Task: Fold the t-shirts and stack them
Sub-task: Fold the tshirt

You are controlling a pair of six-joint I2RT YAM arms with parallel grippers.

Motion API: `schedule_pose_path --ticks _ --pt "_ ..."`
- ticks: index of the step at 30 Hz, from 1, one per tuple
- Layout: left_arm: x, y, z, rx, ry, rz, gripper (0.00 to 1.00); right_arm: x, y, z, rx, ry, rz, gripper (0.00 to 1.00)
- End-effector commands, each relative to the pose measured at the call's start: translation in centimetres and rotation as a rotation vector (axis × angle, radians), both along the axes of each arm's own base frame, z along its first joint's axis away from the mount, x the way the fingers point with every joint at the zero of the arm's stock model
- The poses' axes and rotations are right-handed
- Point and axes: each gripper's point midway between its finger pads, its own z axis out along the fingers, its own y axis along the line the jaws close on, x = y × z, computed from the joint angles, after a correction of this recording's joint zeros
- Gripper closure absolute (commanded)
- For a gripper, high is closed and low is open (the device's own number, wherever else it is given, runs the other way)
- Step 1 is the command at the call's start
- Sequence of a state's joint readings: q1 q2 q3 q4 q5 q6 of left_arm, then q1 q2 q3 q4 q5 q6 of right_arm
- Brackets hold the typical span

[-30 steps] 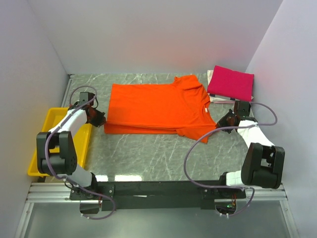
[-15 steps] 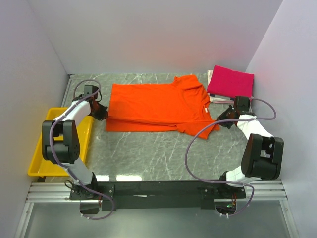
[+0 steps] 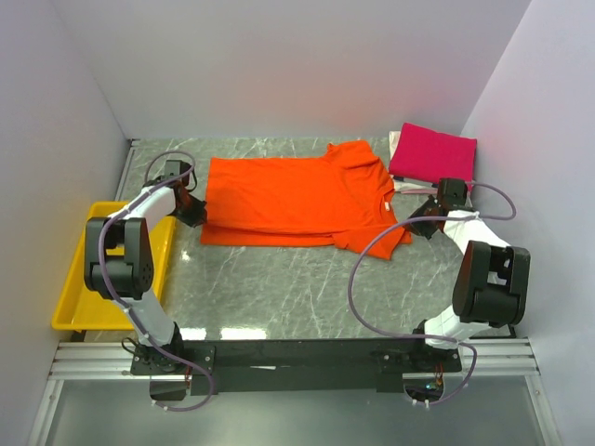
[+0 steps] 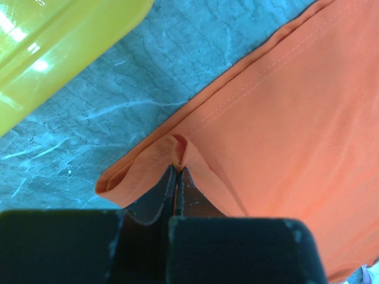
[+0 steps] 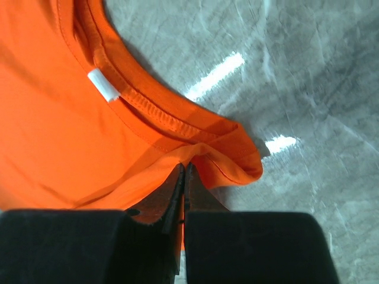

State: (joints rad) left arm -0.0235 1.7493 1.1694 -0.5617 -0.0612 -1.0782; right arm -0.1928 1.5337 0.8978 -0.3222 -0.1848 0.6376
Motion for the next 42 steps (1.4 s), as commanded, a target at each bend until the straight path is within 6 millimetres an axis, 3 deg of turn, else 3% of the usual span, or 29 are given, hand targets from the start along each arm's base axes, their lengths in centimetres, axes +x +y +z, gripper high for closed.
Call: schedule_pose_path --ticks 1,5,6,8,9,10,12,13,16,17,19,21,23,25,26,33,38,42 --pt "1.5 0.4 1.2 0.024 -0.045 0.004 0.99 2.5 -1.2 2.0 -0.031 -0.075 -0.016 0.98" --pt "2.1 0.3 1.2 0.022 -0.040 -0.003 0.90 3.4 -1.1 2.2 -0.023 -0.086 -0.007 0.94" --pt "2.2 0.4 1.2 0.027 -0.042 0.001 0.79 3.6 -1.1 2.2 -0.023 -0.087 -0.003 0.93" --pt "2.4 0.4 1.4 0.028 -0.049 -0.002 0.65 4.0 -1.2 2.6 -0.027 -0.093 0.003 0.85" --pt "2.6 0.4 1.6 0.029 -0.055 -0.005 0.53 4.3 -1.2 3.0 -0.031 -0.103 0.010 0.80" --pt "2.7 0.4 2.0 0.029 -0.065 -0.010 0.47 4.5 -1.0 3.4 -0.021 -0.114 0.023 0.61" --pt "2.8 0.5 2.8 0.036 -0.091 -0.013 0.34 4.4 -1.0 4.8 -0.039 -0.142 0.028 0.42" --pt "2.8 0.7 3.7 0.046 -0.115 -0.010 0.27 4.1 -1.1 5.1 -0.076 -0.138 0.017 0.23" --pt "1.8 1.2 4.9 0.070 -0.131 0.005 0.19 2.9 -0.7 6.7 -0.127 -0.160 0.017 0.15" --pt "1.4 1.2 5.1 0.069 -0.133 0.007 0.19 1.7 -0.2 5.8 -0.118 -0.140 0.024 0.15" --pt "-0.1 1.3 5.2 0.067 -0.130 0.025 0.16 0.5 0.7 6.4 -0.116 -0.181 0.032 0.16" --pt "-1.6 1.1 4.8 0.051 -0.137 0.035 0.17 -1.4 1.9 5.1 -0.115 -0.170 0.046 0.17" --pt "-2.5 0.7 4.5 0.031 -0.137 0.030 0.18 -3.3 2.2 3.0 -0.129 -0.125 0.036 0.30" --pt "-3.3 0.3 4.0 0.018 -0.138 0.018 0.19 -4.0 2.7 2.6 -0.117 -0.149 0.040 0.50" --pt "-3.5 0.0 3.8 0.006 -0.136 0.009 0.19 -5.0 3.0 1.5 -0.109 -0.126 0.039 0.52" --pt "-4.4 -1.6 2.9 -0.012 -0.134 -0.041 0.20 -5.8 5.7 -0.5 -0.113 -0.107 0.091 0.52" --pt "-4.3 -2.2 2.5 -0.024 -0.130 -0.063 0.21 -5.5 6.2 -1.4 -0.118 -0.092 0.089 0.52" --pt "-4.3 -2.2 2.3 -0.022 -0.128 -0.070 0.21 -5.1 6.3 -1.7 -0.122 -0.082 0.089 0.75"
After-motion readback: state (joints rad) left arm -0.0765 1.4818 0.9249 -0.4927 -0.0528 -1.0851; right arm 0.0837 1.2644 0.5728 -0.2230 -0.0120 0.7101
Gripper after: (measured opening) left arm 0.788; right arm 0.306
